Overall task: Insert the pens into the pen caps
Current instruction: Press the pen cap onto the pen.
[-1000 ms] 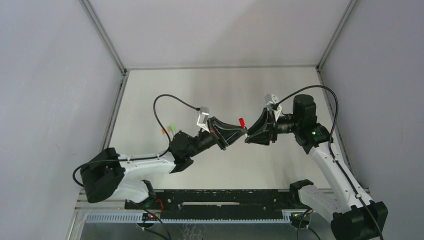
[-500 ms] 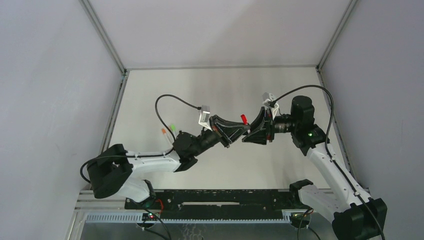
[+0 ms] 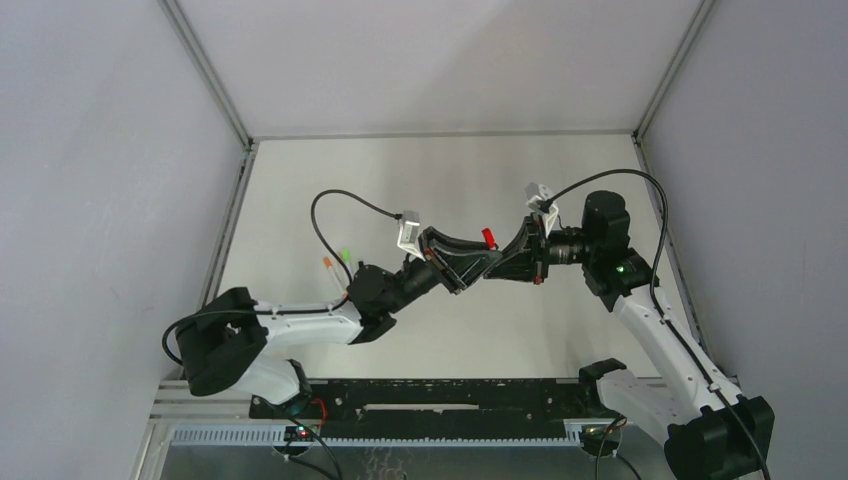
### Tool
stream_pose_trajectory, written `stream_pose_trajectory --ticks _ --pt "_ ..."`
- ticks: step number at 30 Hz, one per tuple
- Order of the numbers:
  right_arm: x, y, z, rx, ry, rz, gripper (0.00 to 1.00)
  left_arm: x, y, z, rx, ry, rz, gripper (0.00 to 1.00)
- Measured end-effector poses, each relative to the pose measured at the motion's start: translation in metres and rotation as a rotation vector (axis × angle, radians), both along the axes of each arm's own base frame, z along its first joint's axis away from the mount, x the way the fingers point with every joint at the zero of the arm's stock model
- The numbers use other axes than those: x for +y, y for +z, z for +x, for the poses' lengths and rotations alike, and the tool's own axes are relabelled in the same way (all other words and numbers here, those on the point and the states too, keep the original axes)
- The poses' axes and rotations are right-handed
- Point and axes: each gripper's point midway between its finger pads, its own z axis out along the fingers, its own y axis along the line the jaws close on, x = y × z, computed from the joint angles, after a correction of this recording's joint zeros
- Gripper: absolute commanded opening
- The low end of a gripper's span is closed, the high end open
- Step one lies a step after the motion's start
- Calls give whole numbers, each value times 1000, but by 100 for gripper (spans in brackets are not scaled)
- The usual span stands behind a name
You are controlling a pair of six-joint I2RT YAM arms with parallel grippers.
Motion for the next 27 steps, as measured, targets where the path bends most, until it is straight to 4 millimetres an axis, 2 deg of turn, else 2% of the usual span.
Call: stream_pose_trajectory --ticks 5,9,11,16,18,21,24,27 --pt "-1 1 -3 -5 15 5 0 0 -1 -4 8 -9 17 54" --pt "-3 3 -5 -19 30 11 0 2 -2 -13 0 -29 31 60" --pt "-4 3 -6 -28 40 14 0 4 -10 -18 -5 -36 53 61" --pt "-7 1 -11 -44 66 17 0 15 -45 -30 -22 -41 147 71" --pt "-8 -1 -12 -46 74 15 0 23 -52 -36 -49 -39 174 75" --pt "-8 -3 -13 -53 79 13 0 34 -43 -42 -107 -31 180 84" --pt "-9 -4 -14 -57 85 12 0 45 -29 -47 -160 -16 176 99" --pt "-9 -5 -15 -60 90 13 0 54 -21 -49 -180 0 190 100"
